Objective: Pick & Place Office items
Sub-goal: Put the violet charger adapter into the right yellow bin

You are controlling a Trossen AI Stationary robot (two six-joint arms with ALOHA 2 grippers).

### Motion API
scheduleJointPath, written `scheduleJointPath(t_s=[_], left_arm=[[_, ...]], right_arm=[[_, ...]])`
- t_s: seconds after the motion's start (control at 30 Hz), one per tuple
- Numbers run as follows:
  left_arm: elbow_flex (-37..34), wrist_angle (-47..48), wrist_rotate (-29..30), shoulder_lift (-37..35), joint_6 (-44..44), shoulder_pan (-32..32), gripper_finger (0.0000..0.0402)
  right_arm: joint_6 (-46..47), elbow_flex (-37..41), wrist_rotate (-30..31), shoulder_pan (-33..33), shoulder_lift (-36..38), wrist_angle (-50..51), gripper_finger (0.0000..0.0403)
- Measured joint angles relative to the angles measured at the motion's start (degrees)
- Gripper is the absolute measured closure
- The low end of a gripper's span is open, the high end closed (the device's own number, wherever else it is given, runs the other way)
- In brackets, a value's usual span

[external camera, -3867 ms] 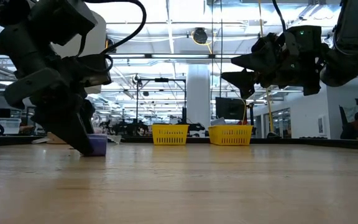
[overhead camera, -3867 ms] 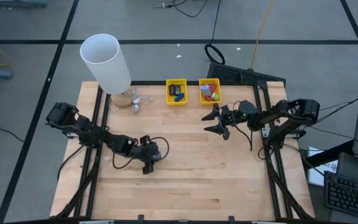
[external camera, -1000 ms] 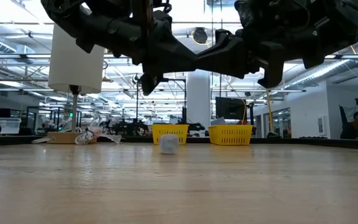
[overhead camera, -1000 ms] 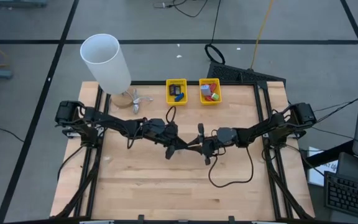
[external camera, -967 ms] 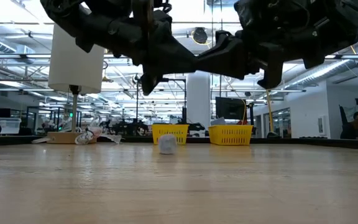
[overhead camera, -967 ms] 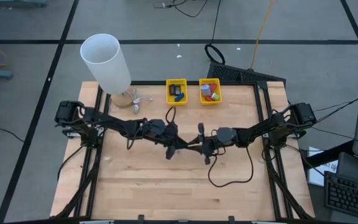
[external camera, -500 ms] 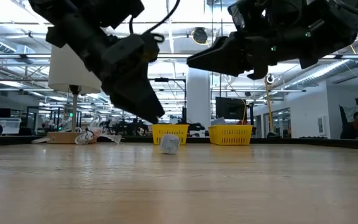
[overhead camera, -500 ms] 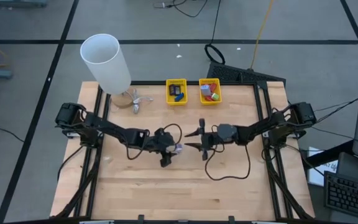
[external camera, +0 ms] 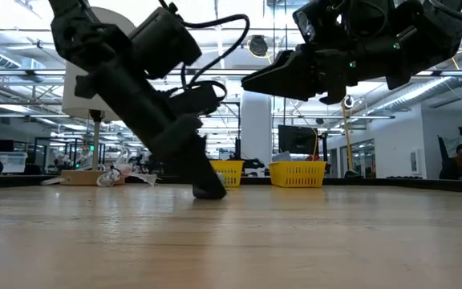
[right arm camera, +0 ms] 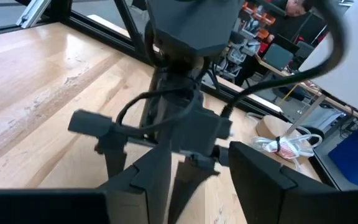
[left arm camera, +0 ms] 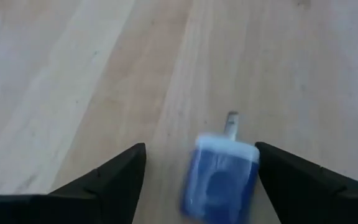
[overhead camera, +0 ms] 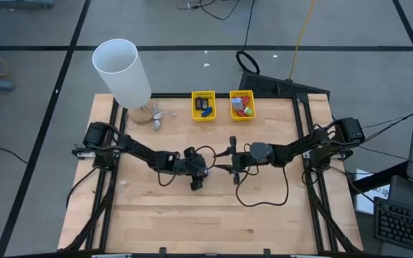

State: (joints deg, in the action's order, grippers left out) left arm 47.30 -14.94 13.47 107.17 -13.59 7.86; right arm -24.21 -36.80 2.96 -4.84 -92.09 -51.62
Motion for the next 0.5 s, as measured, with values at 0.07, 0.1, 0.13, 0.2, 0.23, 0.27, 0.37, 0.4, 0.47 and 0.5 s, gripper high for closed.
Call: scheduleJointPath(t_s=[0.07,0.1,0.13,0.2,0.23,0.27,0.37,0.4,0.47,0.5], left_arm=[[0.1,-0.1,-0.2,0.5,1.0,-0.3,0.0108],[0.1,-0.4,-0.1,0.9,1.1,-0.4,0.0111],[0.2,-0.7,-0.1,1.2,1.1,-0.5,0.0113],[0.2,-0.7,-0.4,1.2,1.1,-0.6,0.0121],[0.2,-0.9,-0.4,1.2,1.1,-0.6,0.0126],[0.2,-0.9,-0.4,1.3,1.1,-0.6,0.0131],[0.2,-0.3,-1.4,0.9,1.1,-0.7,0.0148],[0.2,-0.1,-2.1,0.9,1.2,-0.7,0.0154],[0.1,1.0,-3.9,0.4,1.6,-0.8,0.0166],[0.1,1.6,-4.8,0.2,1.6,-0.8,0.0172]], right_arm=[[0.0,0.0,0.0,0.0,0.0,0.0,0.0252],[0.0,0.0,0.0,0.0,0.0,0.0,0.0252],[0.0,0.0,0.0,0.0,0.0,0.0,0.0253],[0.0,0.0,0.0,0.0,0.0,0.0,0.0255],[-0.1,0.0,0.0,0.0,0.0,0.0,0.0256],[-0.1,0.0,0.0,0.0,0.0,0.0,0.0256],[0.0,0.0,0.0,0.0,0.0,0.0,0.0255],[0.0,0.0,0.0,0.0,0.0,0.0,0.0254],[0.0,0.0,0.0,0.0,0.0,0.0,0.0253],[0.0,0.0,0.0,0.0,0.0,0.0,0.0253]])
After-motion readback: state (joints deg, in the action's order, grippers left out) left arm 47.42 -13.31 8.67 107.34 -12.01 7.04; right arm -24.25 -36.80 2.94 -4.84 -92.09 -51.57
